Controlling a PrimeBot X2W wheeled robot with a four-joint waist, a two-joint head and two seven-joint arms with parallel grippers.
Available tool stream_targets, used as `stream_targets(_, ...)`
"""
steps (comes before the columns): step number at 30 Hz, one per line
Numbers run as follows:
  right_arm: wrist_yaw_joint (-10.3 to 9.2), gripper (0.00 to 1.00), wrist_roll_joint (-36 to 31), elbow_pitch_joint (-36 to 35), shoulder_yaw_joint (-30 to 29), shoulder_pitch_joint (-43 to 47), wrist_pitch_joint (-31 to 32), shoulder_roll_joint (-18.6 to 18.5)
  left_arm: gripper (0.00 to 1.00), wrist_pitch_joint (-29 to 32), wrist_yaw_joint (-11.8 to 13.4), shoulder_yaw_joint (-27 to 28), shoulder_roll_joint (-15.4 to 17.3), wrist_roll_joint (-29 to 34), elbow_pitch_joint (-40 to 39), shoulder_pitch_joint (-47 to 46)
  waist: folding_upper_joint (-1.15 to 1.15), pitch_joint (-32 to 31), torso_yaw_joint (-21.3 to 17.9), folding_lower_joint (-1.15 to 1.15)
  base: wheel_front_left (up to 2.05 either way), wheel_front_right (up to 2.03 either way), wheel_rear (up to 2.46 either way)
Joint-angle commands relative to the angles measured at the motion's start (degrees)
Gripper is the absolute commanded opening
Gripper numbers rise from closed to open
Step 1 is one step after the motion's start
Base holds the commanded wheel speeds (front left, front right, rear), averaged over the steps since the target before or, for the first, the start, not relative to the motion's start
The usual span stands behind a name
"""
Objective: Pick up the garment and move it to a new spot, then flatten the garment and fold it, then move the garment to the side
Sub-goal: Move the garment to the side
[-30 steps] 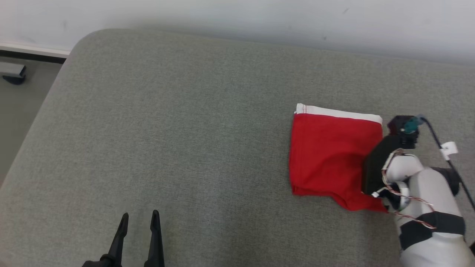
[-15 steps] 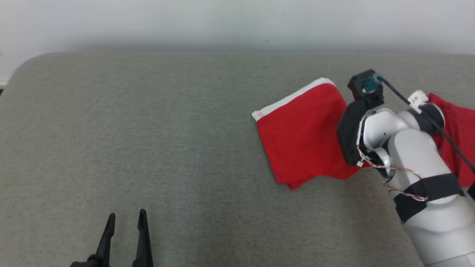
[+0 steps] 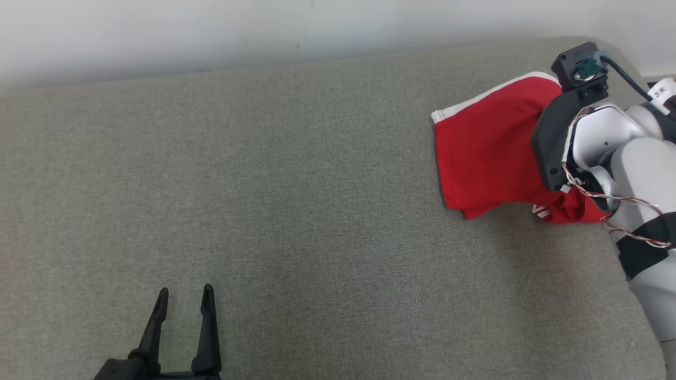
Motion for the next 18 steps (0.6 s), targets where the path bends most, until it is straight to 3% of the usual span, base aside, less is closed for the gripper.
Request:
stream_targets(1,0.14,0.0,0.41,-0.26,0.25,-0.9,-0.71,-0.91,1.0,-0.15,-0.19,0.38,0.01,0.74,0.08,-0.54,-0.01,1.78,-1.06,0.0,0.0,0.0,0.0)
stream_targets(10,0.13,0.0,4.1,-2.3,5.05,-3.05,-2.77,-10.93,1.0,-0.15,-1.15,1.38,0.01,1.87,0.06,-1.47,-0.01,4.4,-0.43,0.0,0.0,0.0,0.0)
stream_targets(18,0.13,0.0,6.22,-1.55,3.95,0.0,-4.06,-19.04,1.0,-0.15,-1.58,1.02,0.01,2.4,0.4,-1.95,-0.01,5.49,0.41,0.0,0.0,0.0,0.0)
